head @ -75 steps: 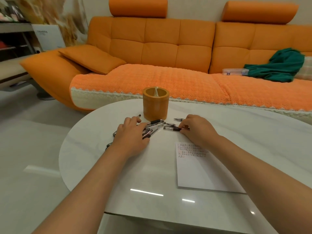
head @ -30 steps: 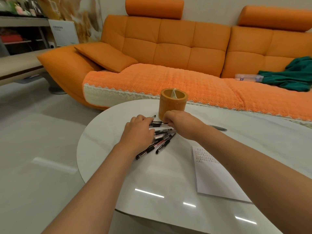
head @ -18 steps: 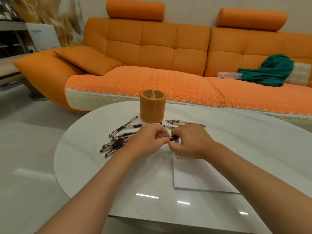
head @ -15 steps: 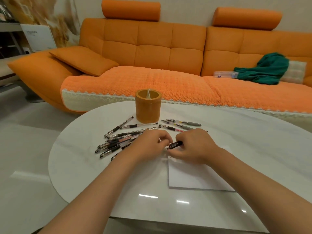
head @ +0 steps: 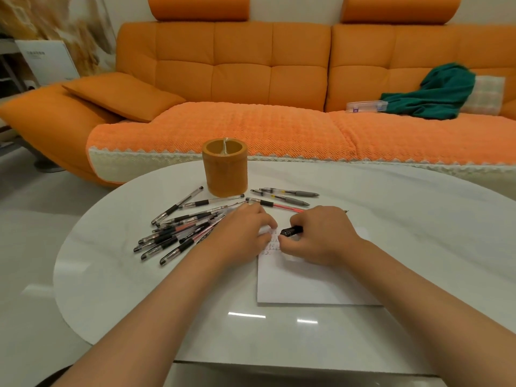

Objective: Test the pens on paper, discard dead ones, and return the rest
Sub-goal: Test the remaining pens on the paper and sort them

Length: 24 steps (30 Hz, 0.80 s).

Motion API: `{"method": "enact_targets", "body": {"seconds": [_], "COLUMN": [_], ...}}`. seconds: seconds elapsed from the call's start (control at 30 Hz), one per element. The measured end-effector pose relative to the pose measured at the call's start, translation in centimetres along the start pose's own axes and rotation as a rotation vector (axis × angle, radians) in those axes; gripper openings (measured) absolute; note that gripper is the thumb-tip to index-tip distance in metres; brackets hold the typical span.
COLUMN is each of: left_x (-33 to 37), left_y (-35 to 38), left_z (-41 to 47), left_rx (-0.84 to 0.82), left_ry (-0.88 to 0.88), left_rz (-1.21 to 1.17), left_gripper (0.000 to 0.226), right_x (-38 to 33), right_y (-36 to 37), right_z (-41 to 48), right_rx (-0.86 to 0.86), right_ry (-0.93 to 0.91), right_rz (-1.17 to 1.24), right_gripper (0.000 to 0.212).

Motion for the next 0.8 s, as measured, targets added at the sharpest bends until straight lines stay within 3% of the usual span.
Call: {"method": "enact_targets", "body": {"seconds": [0.2,0.33,0.37,0.43,0.6,0.63,0.73,0.8], "left_x": [-0.5,-0.7,-0.7,-0.7,-0.8,-0.8,-0.8,-0.9], "left_y": [0.1,0.1,0.1,0.1,-0.1,-0.1,-0.1,0.0], "left_z": [0.4,0.5,0.4,0.3,0.0,-0.1,-0.1,-0.1], "left_rx": [-0.018,-0.021,-0.020,-0.028,-0.063,-0.063,-0.064,-0.064], "left_ry": [-0.010,-0.042,-0.042,-0.041,-0.056,-0.052,-0.053,-0.059], "left_rz": [-0.002,0.002,-0.008,-0.015,-0.027,-0.022,-0.028,-0.047], "left_gripper": [0.031,0.036,0.034,0.029,0.031,0.033,0.034,0.035], "right_x": [0.1,0.2,0.2,0.2,-0.1,-0.2,-0.7,-1.0], "right_y": [-0.5,-1.0,-1.2,-1.9,-4.0,-3.9,-2.9,-1.9], "right_z": [0.4,0.4,0.4,0.6,0.3,0.1,-0.4,-0.7], "right_rx": [0.065,0.098,0.133,0.230,0.419,0.427,0.309,0.170], "right_ry": [-0.097,-0.199,-0.206,-0.175,-0.062,-0.043,0.108,0.233], "right_rz": [-0.033,0.029,0.072,0.221,0.537,0.585,0.948,1.183], "right_gripper": [0.048,0.021,0.031,0.043,0.017,0.024,0.043,0.037]}}
Point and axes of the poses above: each hand's wrist, its own z-axis towards the middle knuckle, its own y-axis out of the palm, x = y × z, the point moved 3 cm from there along z, towards the middle knuckle, and after that the axes turned 6 degrees about -y, right-handed, at the moved point
